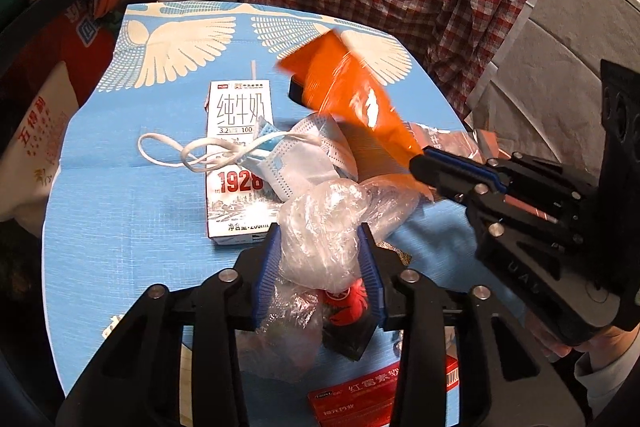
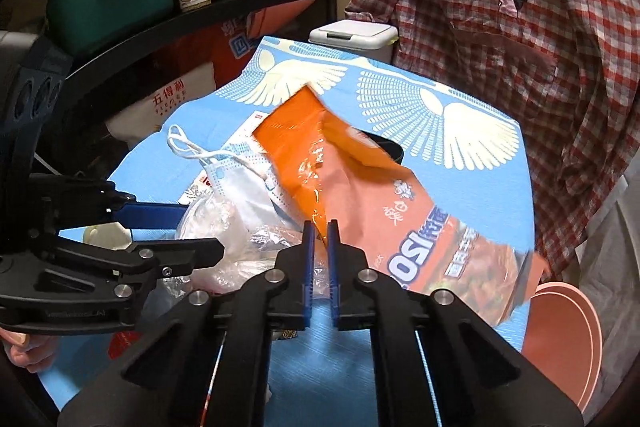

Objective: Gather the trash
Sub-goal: 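Lift the plastic wrap and orange bag with both grippers toward the bin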

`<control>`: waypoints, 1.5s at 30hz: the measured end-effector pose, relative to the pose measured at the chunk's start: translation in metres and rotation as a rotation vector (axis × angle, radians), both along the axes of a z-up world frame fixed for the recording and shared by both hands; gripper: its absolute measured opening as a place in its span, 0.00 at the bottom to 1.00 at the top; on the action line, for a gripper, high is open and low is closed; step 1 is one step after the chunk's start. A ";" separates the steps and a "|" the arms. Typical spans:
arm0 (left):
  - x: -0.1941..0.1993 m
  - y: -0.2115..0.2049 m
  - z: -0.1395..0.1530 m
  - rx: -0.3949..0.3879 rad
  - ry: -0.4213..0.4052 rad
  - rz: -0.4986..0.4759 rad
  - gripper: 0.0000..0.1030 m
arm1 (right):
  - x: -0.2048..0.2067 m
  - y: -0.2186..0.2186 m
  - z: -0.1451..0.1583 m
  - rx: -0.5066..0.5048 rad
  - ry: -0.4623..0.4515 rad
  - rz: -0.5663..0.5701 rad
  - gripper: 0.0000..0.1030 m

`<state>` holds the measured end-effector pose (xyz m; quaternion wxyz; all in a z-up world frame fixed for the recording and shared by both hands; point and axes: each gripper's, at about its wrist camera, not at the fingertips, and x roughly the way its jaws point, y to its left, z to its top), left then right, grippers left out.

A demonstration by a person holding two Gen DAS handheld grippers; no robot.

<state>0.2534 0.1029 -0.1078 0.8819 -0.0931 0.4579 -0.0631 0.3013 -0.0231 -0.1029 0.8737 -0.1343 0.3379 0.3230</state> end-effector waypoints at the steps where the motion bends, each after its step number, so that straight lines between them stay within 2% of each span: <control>1: -0.001 0.000 0.001 0.004 -0.003 0.000 0.34 | -0.002 -0.001 0.003 0.005 -0.008 0.000 0.03; 11: -0.012 0.002 0.018 0.018 -0.043 0.009 0.32 | -0.024 -0.020 0.032 0.046 -0.067 -0.016 0.02; 21: -0.031 -0.004 0.047 0.040 -0.126 0.019 0.32 | -0.045 -0.051 0.063 0.106 -0.108 -0.067 0.02; 36: -0.052 -0.020 0.080 0.061 -0.224 0.044 0.32 | -0.073 -0.095 0.094 0.184 -0.142 -0.135 0.02; 45: -0.055 -0.033 0.089 0.061 -0.251 0.042 0.32 | -0.078 -0.122 0.104 0.214 -0.155 -0.174 0.02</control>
